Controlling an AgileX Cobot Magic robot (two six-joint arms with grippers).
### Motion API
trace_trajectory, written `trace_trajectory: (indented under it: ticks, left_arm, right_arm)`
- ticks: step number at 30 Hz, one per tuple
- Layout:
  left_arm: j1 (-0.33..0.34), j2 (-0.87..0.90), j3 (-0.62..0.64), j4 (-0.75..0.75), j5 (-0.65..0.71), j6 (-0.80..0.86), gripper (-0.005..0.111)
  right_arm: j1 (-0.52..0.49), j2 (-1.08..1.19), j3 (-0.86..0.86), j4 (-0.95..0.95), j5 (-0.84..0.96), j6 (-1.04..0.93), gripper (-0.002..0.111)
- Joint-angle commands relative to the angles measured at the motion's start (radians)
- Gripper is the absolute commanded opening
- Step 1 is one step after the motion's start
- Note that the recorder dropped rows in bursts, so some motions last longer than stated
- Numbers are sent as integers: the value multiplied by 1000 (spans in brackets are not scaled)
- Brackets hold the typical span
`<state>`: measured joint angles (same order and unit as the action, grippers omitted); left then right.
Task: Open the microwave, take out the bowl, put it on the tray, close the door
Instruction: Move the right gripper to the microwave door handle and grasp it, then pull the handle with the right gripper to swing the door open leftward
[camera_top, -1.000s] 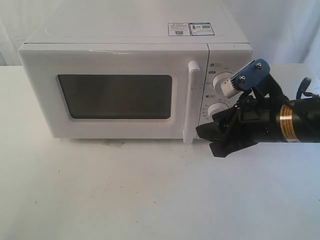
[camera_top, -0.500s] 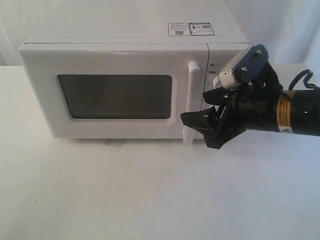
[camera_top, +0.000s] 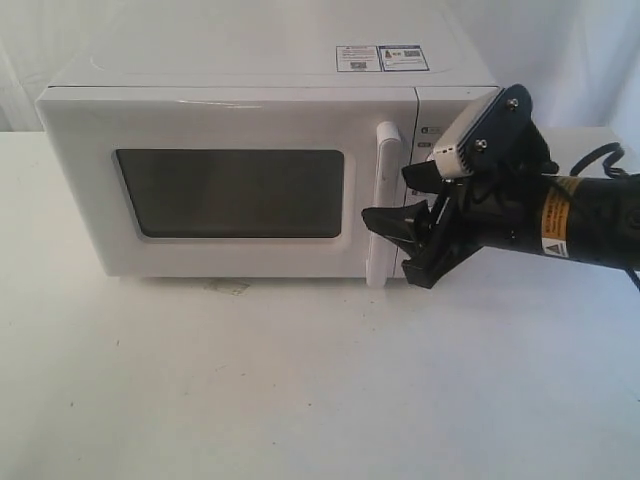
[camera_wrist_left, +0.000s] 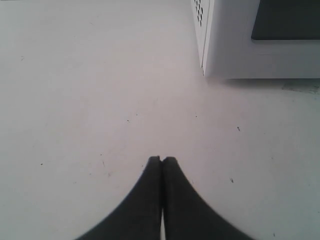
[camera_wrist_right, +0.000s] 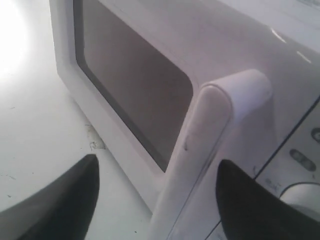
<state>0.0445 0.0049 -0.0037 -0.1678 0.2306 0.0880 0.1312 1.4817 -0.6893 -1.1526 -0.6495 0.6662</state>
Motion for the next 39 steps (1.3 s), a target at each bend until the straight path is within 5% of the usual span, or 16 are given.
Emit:
trace_trajectory:
  ticks: [1, 8, 16, 17, 24, 28, 33, 39]
  left_arm:
    - [3, -5, 4, -8, 1, -3, 0]
    - [3, -5, 4, -8, 1, -3, 0]
    - [3, -5, 4, -8, 1, -3, 0]
    - [3, -5, 4, -8, 1, -3, 0]
    - [3, -5, 4, -8, 1, -3, 0]
    - [3, -5, 4, -8, 1, -3, 0]
    - [3, -5, 4, -8, 1, -3, 0]
    - [3, -5, 4, -8, 1, -3, 0]
  right_arm:
    - [1, 43, -26, 31, -30, -38, 58]
    - [1, 143, -69, 32, -177, -36, 54]
    - [1, 177, -83, 38, -179, -36, 13]
    - [1, 177, -83, 38, -179, -36, 0]
    - [1, 177, -83, -35, -213, -62, 0]
    - [1, 177, -100, -592, -564, -62, 0]
    - [-1, 166, -98, -366, -299, 121, 0]
    - [-1, 166, -98, -406, -302, 153, 0]
